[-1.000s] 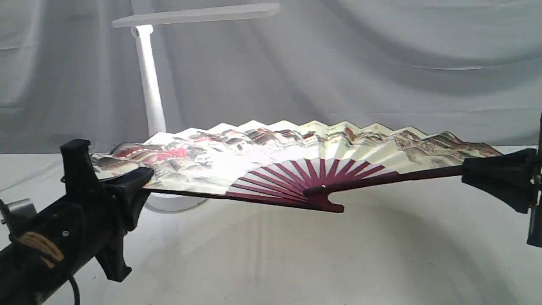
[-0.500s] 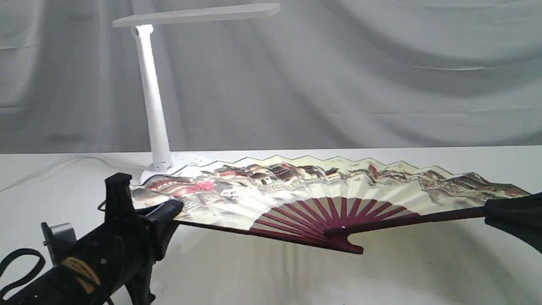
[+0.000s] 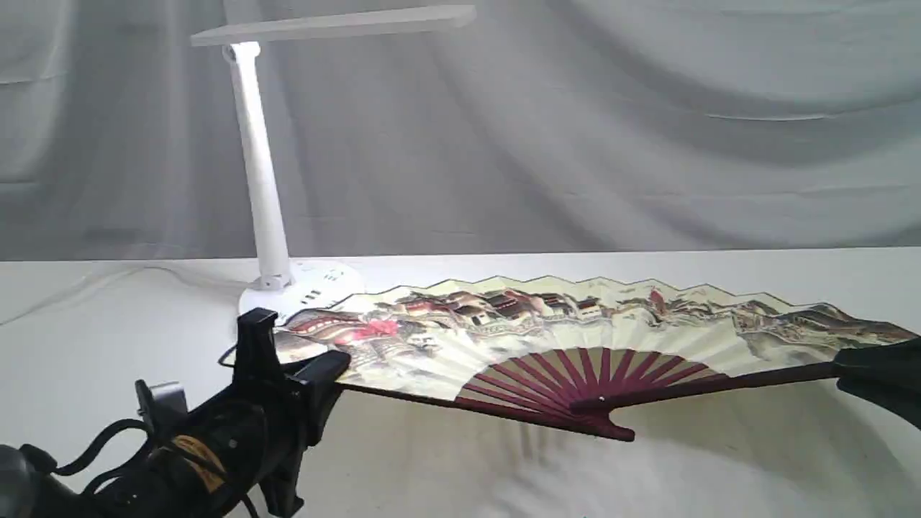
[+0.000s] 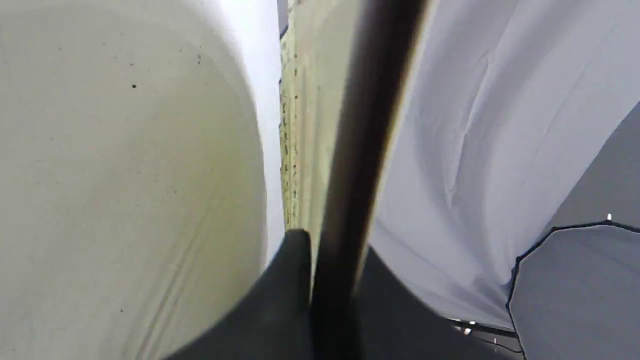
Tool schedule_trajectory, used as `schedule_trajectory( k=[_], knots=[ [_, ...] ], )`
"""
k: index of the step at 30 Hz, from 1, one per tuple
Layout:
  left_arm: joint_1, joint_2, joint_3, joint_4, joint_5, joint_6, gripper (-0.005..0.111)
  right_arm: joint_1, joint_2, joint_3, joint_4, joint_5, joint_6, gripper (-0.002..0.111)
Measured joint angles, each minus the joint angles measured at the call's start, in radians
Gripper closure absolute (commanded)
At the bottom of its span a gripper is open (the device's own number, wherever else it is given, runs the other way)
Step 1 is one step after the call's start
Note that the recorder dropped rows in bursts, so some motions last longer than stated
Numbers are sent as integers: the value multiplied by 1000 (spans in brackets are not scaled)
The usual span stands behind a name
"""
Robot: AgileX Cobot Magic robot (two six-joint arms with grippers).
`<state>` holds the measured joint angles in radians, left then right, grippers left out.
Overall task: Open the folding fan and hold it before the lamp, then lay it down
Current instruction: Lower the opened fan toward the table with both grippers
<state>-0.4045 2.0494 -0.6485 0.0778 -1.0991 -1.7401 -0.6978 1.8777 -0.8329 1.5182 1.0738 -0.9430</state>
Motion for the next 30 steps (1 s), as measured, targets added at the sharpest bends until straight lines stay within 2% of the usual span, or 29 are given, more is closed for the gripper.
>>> schedule_trajectory(
  k=[10,24,27,30],
  knots=[
    [0,91,-71,37,-7,-3,107,0,81,-26,37,-24,-47,108],
    [0,155,-103,35,-4,-4,105,0,231,-40,126,1,-183,108],
    [0,164,-115,38,-6,-4,100,0,240,-40,140,-1,-199,100],
    [0,166,-120,27,-12,-15,91,0,240,-43,147,-29,-215,84]
  ],
)
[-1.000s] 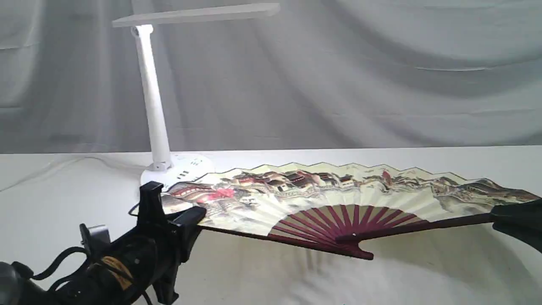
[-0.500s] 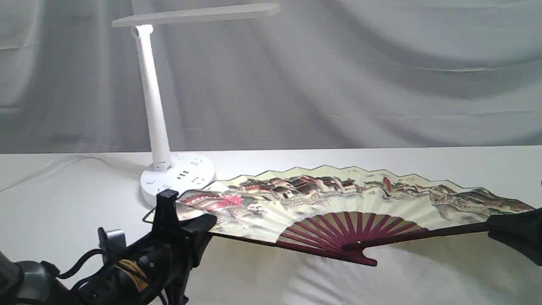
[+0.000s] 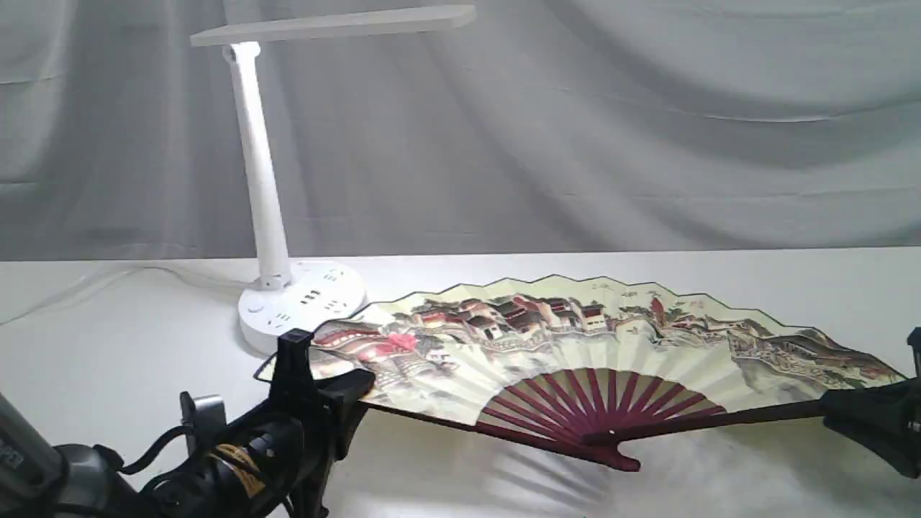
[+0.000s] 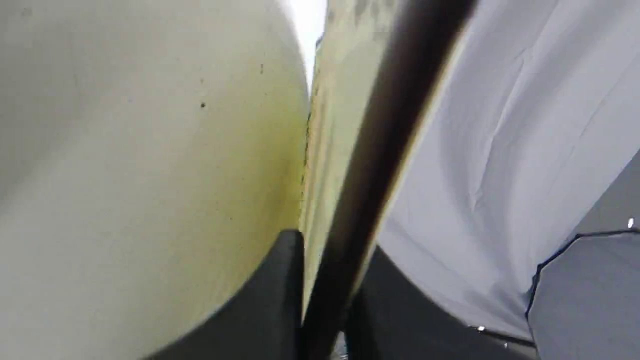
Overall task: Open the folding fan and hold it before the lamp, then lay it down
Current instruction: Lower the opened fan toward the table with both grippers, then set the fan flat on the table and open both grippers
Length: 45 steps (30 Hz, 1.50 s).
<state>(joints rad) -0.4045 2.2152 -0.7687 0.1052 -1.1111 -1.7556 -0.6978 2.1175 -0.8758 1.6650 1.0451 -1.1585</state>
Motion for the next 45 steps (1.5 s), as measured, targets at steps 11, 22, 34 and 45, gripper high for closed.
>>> schedule_trajectory(
  k=[11,22,34,45],
  knots=[
    [14,0,-1,-44,-15,-8,53,-17,4,-7,24,-84,-29,56],
    [30,0,-1,42,-15,-8,51,-17,4,-15,-46,-82,13,54],
    [161,-60,-1,217,50,-5,51,-17,4,-16,-56,-82,16,54],
    [195,-260,0,292,460,45,52,-17,-42,-16,-145,-118,69,54]
  ],
)
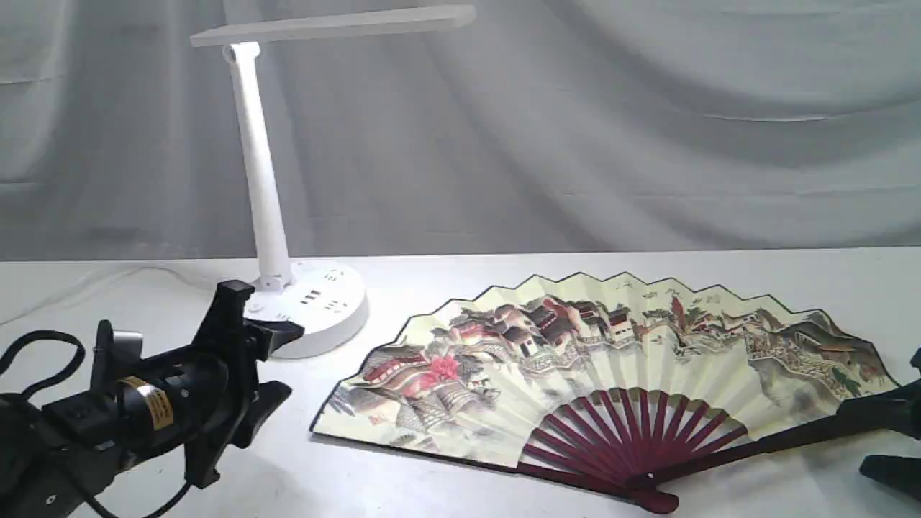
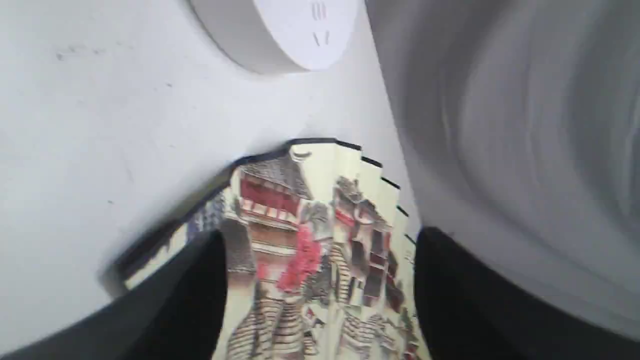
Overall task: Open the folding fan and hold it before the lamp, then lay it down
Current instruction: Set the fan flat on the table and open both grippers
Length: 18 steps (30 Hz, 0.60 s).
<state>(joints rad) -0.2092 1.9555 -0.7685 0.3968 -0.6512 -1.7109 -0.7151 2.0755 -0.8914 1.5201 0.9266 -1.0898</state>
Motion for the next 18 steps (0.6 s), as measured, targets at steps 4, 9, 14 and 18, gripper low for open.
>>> schedule_trajectory(
  k=[4,9,14,18],
  knots=[
    [13,-47,0,2,116,92,52,0,-66,0,-68,-59,60,54],
    [22,-95,0,41,216,160,52,0,-147,2,-167,-105,149,54],
    [22,-151,0,120,286,166,53,7,-234,2,-264,-111,223,56],
    [22,-202,-19,253,427,168,56,26,-311,3,-354,-116,270,58]
  ],
)
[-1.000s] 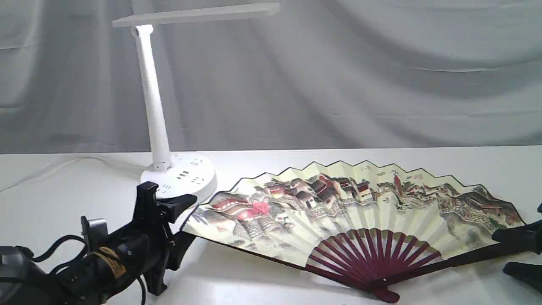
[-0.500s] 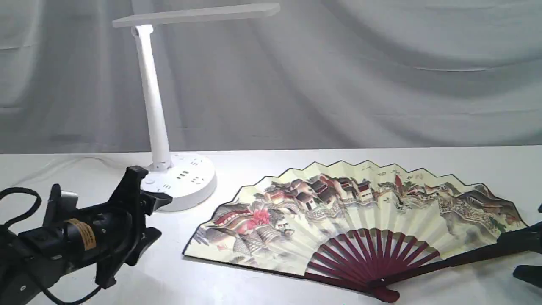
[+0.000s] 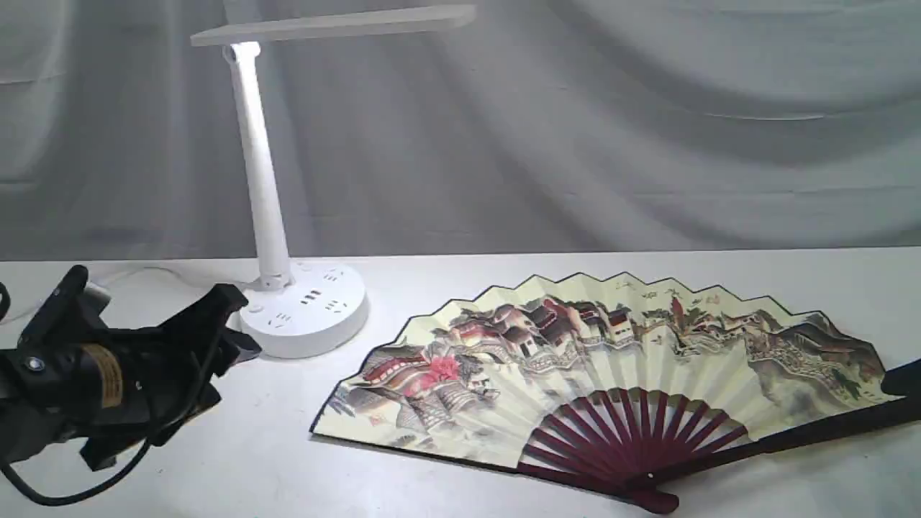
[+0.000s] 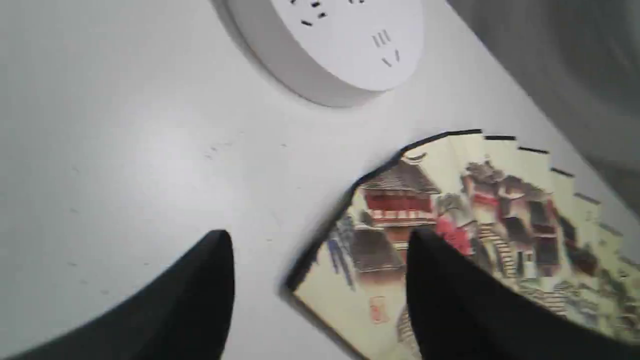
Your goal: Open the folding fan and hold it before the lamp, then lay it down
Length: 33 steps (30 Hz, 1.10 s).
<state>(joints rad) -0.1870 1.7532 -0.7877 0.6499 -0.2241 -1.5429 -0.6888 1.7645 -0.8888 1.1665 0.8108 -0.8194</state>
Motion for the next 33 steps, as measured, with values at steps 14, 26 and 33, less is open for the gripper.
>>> schedule_trajectory(
  k=[14,26,33],
  knots=[
    [0,-215,-9,217,455,255,56,128,-210,0,-284,-69,65,63],
    [0,-250,-9,-256,584,991,107,344,-214,0,-514,-91,143,69],
    [0,-250,-68,-561,798,1388,107,431,-214,0,-579,-91,193,76]
  ],
)
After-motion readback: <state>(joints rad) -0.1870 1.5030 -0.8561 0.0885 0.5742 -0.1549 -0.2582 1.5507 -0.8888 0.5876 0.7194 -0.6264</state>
